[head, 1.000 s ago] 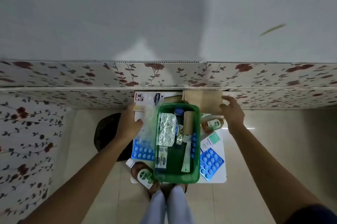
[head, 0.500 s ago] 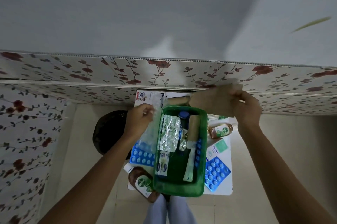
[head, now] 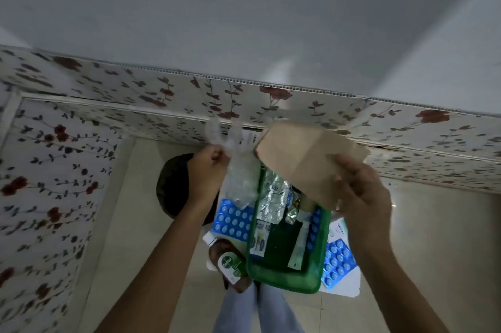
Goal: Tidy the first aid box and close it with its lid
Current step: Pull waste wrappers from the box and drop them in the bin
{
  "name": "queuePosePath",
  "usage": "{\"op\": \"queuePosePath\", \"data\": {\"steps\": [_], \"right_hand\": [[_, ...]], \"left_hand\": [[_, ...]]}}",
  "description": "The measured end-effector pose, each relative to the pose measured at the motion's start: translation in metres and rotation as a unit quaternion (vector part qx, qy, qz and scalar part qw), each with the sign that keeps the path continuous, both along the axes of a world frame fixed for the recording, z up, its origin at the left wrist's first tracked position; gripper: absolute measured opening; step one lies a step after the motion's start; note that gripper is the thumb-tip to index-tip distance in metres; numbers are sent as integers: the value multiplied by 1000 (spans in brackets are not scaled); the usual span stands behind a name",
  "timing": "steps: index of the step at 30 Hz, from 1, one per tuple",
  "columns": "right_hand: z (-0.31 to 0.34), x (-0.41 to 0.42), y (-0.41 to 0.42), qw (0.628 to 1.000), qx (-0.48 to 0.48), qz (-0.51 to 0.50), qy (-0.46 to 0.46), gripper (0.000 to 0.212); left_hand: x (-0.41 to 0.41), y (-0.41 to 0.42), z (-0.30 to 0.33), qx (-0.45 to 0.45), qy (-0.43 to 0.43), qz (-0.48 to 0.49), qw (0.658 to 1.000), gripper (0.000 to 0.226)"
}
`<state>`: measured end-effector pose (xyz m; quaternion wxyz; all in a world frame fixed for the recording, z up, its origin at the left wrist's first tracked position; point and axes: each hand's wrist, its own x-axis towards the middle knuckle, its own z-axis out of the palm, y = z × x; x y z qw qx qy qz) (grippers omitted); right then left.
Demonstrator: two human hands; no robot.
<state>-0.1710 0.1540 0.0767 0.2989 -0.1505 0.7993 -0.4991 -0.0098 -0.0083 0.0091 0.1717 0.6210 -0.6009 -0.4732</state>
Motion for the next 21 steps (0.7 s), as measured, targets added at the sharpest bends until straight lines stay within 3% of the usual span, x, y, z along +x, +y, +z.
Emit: {"op": "queuePosePath", "data": {"steps": [4,9,12,16,21], "right_hand": [[-2,52,-51,972,53,184,137,48],[-41,137,-127,882,65,412,219,69],[-75,178,-164,854,84,437,270,50],[-127,217,-193,830,160,480,236,25],[-219,238,-217,790,318,475,224,32]], "left_hand": [[50,-11,25,67,92,141,983,16],[99,-29,25,180,191,137,955,20],[125,-46,7,218,210,111,947,17],[165,-72,-31,263,187,105,941,13],[218,-96,-97,278,105,174,939,13]]}}
